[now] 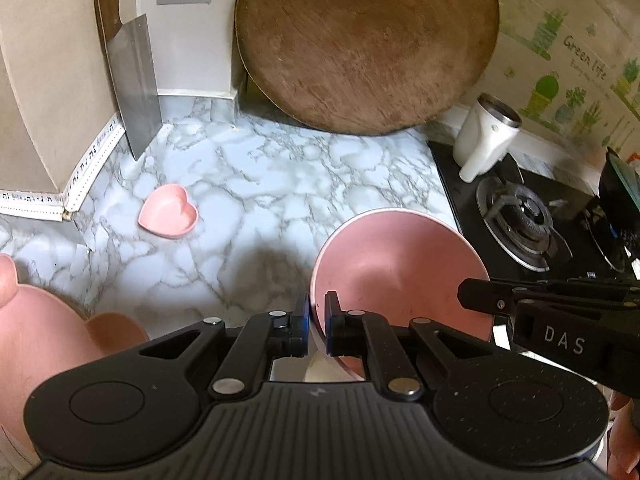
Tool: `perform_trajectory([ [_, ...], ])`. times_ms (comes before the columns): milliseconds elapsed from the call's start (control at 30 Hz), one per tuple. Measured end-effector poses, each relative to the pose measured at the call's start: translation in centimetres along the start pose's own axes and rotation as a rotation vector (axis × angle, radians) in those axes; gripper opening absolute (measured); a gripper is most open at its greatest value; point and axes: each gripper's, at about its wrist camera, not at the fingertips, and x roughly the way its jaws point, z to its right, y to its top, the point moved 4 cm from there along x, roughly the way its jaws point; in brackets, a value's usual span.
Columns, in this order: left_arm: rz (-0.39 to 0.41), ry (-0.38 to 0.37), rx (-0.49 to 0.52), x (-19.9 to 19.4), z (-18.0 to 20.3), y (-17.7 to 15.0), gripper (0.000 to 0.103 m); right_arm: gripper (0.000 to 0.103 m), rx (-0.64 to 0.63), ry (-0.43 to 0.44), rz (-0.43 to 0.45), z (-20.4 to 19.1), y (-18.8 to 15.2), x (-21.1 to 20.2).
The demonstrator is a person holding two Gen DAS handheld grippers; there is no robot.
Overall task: Organize plates and bowls
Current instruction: 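Carry the pink bowl back over the cream bowl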
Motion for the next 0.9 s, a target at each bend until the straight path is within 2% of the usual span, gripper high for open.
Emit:
perform_trajectory([
  [400, -0.053, -0.006, 0.03, 0.6, 0.4, -3.1, 0.006, 0.009, 0.063, 0.006, -0.056, 0.9, -3.7, 0.6],
  [900, -0.092, 0.008, 0.054, 2.0, 0.6, -5.1, 0.006, 0.009, 0.07, -0.001, -0.099, 1.2, -5.6, 1.9],
])
